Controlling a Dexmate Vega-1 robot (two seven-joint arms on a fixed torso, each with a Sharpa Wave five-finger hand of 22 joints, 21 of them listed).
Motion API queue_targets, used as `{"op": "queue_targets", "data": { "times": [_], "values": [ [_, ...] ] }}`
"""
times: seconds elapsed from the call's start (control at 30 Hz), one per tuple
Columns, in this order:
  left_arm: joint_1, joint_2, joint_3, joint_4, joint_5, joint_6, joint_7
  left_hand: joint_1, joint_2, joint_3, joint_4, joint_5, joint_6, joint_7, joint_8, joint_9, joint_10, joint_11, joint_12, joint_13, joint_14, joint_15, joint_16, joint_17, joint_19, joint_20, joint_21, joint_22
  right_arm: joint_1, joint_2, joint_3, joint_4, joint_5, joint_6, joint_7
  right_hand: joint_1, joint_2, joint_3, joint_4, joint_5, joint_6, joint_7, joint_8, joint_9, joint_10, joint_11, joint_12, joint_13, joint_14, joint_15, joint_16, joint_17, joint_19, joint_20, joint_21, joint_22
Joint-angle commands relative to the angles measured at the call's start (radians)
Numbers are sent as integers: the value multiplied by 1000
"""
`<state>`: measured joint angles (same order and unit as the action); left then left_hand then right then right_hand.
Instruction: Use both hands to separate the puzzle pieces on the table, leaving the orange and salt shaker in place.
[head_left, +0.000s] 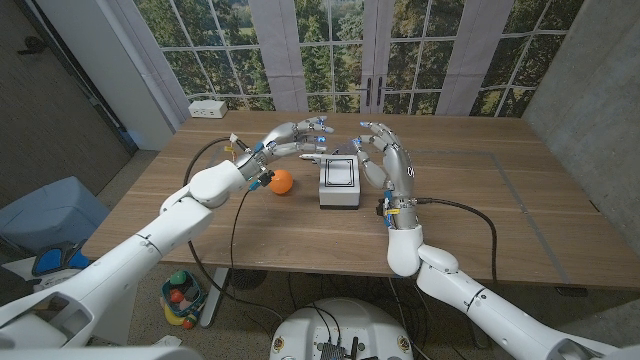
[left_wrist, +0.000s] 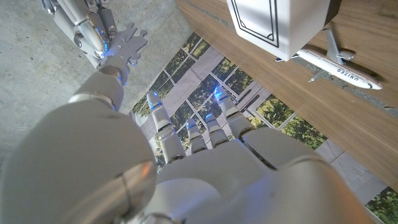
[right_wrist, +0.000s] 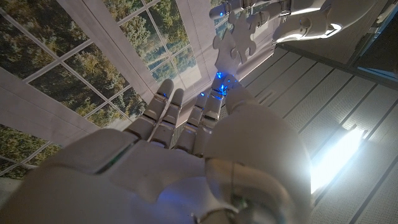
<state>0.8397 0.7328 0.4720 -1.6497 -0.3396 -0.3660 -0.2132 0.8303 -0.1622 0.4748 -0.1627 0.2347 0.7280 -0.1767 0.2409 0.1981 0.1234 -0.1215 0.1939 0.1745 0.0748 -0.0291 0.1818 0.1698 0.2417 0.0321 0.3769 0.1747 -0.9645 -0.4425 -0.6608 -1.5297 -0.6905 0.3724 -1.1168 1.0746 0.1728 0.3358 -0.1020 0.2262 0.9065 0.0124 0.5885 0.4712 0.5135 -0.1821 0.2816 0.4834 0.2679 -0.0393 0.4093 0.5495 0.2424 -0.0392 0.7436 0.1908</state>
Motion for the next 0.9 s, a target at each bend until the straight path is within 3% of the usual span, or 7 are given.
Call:
{"op": "queue_targets", "data": {
  "times": [0.03,0.6,0.9],
  "values": [
    [-28,-34,29,34,1,-10,-20,20,5,-16,1,8,42,5,20,5,21,-10,11,5,9,-15,2,1,19,-9,-5,6,28,4,-23,16,6,4,1,-10,-1,7,-2,8,-4,6,9,112,24,-1,10,7,-4,-166,0,4,-3,-30,6,-1],
    [-48,-60,47,67,-22,-21,-48,69,55,-48,9,-8,183,31,69,15,91,-29,20,4,42,-31,6,1,43,-27,-20,7,30,5,-13,15,-14,42,0,-16,-4,11,-6,9,-8,4,25,129,29,-3,12,20,-1,-167,2,10,-6,-27,11,-2],
    [-61,-75,57,89,-44,-32,-78,89,85,-48,8,-26,211,37,76,17,107,-25,19,4,61,-11,8,0,49,-28,-24,8,34,14,-9,22,-32,58,0,-18,-4,15,-9,9,-8,3,26,126,33,-1,14,27,1,-167,1,11,-9,-24,13,-2]
  ]
}}
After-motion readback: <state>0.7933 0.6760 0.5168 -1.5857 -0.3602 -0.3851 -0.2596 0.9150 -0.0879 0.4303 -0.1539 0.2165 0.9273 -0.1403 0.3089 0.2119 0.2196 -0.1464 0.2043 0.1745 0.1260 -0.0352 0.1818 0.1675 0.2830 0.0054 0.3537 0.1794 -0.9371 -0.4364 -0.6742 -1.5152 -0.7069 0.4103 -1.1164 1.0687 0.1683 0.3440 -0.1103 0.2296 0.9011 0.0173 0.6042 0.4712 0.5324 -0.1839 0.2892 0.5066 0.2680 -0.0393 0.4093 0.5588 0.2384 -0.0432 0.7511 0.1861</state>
